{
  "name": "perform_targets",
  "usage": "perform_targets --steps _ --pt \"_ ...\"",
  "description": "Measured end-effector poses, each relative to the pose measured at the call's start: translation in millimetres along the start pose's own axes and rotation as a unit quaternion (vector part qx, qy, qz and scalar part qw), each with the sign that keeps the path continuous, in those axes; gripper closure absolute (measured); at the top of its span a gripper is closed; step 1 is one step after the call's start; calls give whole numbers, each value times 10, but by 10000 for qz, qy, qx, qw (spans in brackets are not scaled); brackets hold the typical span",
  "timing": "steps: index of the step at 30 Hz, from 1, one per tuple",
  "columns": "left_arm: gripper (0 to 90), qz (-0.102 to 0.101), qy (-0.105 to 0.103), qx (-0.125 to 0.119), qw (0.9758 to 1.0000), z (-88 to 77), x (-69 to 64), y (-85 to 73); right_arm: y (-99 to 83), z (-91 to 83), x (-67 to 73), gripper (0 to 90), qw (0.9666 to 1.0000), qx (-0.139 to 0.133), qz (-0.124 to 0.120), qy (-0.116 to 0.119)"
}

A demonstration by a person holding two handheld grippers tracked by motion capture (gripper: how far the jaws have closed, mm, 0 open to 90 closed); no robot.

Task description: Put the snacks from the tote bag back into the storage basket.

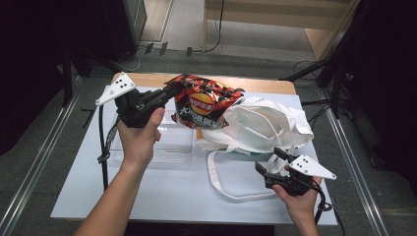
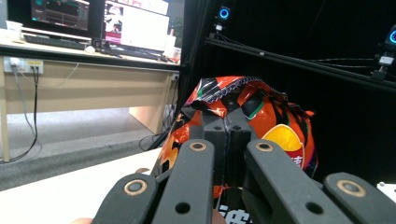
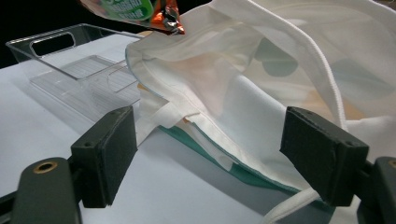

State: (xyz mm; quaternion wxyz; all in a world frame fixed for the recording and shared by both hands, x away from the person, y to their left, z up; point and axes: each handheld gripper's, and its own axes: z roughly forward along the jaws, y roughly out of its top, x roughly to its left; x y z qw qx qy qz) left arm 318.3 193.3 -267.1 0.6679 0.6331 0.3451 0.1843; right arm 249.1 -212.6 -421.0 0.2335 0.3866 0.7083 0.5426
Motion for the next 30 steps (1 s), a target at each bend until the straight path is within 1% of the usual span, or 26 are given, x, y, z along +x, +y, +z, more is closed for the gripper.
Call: perform_targets --steps 4,6,8,9,11,18,22,26,30 --pt "900 -20 93 -18 10000 -61 55 -3 -2 12 13 193 10000 19 -37 -5" --pt "900 -12 124 -9 9999 -88 68 -7 -5 17 18 193 10000 42 -40 0" --pt "900 -48 136 -26 9999 -118 80 -8 -7 24 22 193 10000 46 -54 -3" --pt "900 -28 161 -32 9999 -136 87 -5 -8 25 22 193 10000 51 -61 -10" --pt "900 -58 183 -62 9998 -178 110 0 -8 27 25 194 10000 56 -69 -11" --pt "900 -66 307 -148 9994 -336 177 13 -12 39 35 193 10000 71 -58 -17" --pt "900 -127 382 -189 9990 -418 240 0 -13 44 38 193 10000 59 -37 -16" --pt "900 -108 453 -185 9987 -480 283 -25 -18 57 38 193 10000 67 -61 -28" --pt "900 -155 502 -212 9984 -549 327 -48 -20 64 41 193 9999 96 -64 -35"
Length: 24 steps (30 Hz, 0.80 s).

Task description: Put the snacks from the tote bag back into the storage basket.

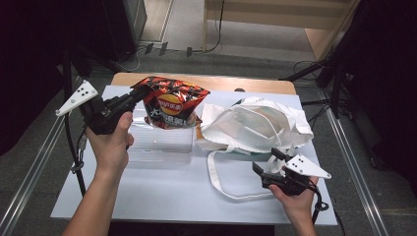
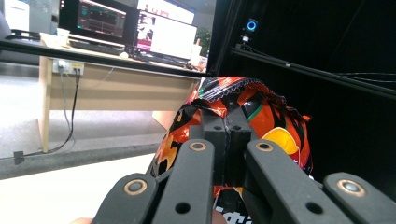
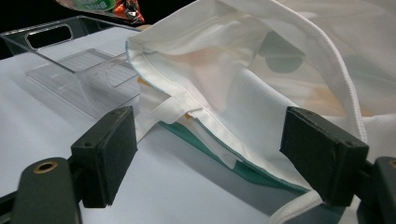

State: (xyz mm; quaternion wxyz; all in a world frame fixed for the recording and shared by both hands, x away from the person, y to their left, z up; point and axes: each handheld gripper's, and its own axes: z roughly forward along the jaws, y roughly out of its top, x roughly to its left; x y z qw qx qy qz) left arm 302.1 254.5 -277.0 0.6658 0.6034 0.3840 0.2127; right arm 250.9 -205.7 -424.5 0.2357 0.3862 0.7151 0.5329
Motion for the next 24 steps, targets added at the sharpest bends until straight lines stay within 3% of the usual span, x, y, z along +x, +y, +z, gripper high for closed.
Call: perform_targets --steps 11,24 --pt "900 -6 149 8 9999 -114 109 -33 -8 18 15 192 10000 -5 -26 -8" --pt "900 -161 388 216 9989 -93 312 -251 -10 13 25 190 10000 -15 -68 12"
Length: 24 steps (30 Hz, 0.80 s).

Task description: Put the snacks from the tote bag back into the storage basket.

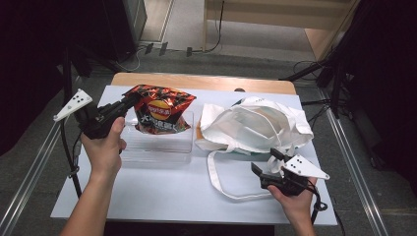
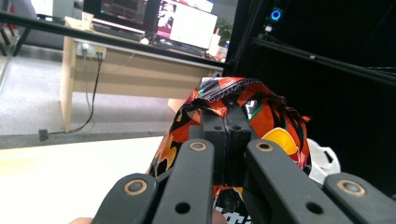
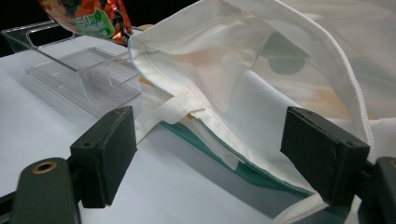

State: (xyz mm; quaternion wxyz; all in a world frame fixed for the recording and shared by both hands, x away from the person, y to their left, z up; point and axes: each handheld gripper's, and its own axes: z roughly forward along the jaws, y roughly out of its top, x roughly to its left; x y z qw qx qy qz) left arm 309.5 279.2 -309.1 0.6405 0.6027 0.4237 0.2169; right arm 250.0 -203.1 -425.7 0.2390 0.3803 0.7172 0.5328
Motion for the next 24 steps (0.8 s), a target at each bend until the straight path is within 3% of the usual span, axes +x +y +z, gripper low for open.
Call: perform_targets --steps 12,24 --pt "900 -149 177 266 9994 105 169 -252 -5 15 15 190 10000 24 -24 3" --pt "900 -254 476 479 9974 240 336 -372 -8 20 18 190 10000 40 -9 2"
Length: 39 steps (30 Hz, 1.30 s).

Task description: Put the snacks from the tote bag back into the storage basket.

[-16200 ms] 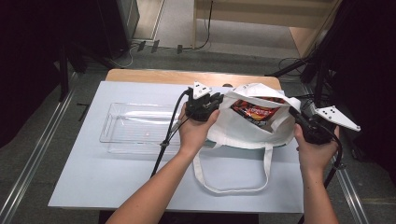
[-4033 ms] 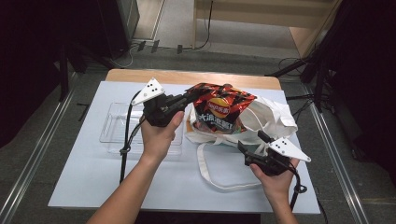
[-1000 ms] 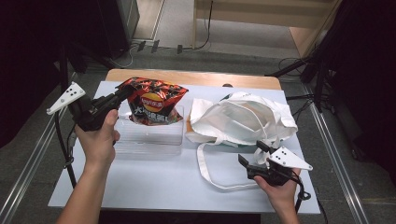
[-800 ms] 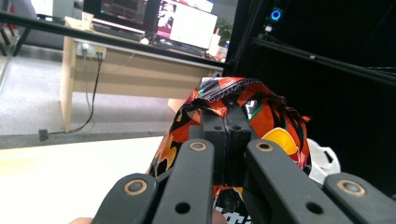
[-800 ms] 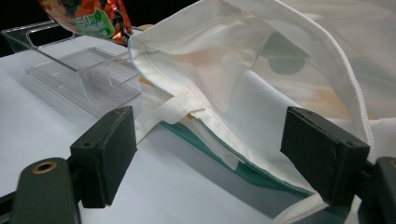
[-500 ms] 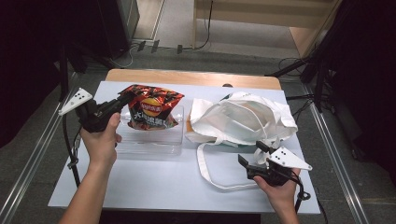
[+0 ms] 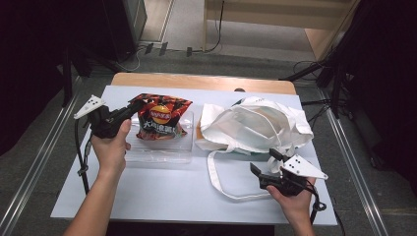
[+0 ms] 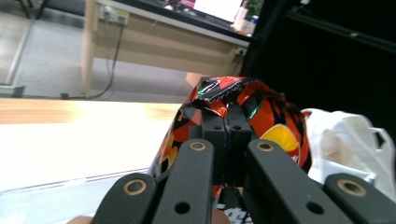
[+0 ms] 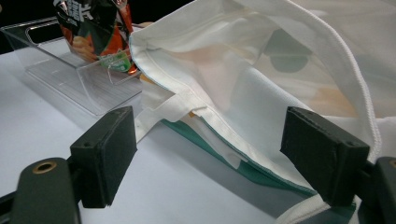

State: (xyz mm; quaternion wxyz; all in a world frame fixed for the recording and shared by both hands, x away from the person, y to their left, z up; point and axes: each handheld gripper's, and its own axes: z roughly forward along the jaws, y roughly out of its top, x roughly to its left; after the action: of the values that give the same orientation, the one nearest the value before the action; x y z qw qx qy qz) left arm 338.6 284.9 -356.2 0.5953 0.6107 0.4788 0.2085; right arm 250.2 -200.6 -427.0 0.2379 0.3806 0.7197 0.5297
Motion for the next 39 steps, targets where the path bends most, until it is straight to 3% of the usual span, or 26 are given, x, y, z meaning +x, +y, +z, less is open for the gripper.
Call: perform_targets --steps 4,7,10,13,15,18,22,26,32,38,39 --pt "900 -104 147 -15 9998 49 57 -39 0 0 1 190 10000 0 -3 2" --pt "877 -44 234 -1 9997 73 66 -30 -1 1 2 190 10000 2 -6 -2" --pt "788 26 308 200 9993 128 78 -19 -2 1 -5 190 10000 0 -4 -16" --pt "629 -14 286 274 9992 161 107 -27 -1 1 -8 190 10000 -5 -5 -19" --pt "472 77 427 314 9986 160 100 -30 3 -3 -5 190 10000 -16 -10 -23" --pt "315 97 436 341 9984 140 95 -32 4 -2 -9 190 10000 -20 -5 -19" --pt "208 113 366 344 9987 67 83 -34 -1 4 -5 190 10000 7 0 -14" --pt "164 158 305 355 9988 -9 61 -60 0 4 2 190 10000 8 -1 -15" --pt "169 221 310 334 9987 -112 49 -87 1 4 5 190 10000 6 3 -15" --pt "689 315 -234 330 9987 -130 57 -151 1 18 13 190 10000 20 -29 -13" --pt "766 378 -238 349 9984 -131 47 -158 1 18 15 190 10000 22 -26 -13"
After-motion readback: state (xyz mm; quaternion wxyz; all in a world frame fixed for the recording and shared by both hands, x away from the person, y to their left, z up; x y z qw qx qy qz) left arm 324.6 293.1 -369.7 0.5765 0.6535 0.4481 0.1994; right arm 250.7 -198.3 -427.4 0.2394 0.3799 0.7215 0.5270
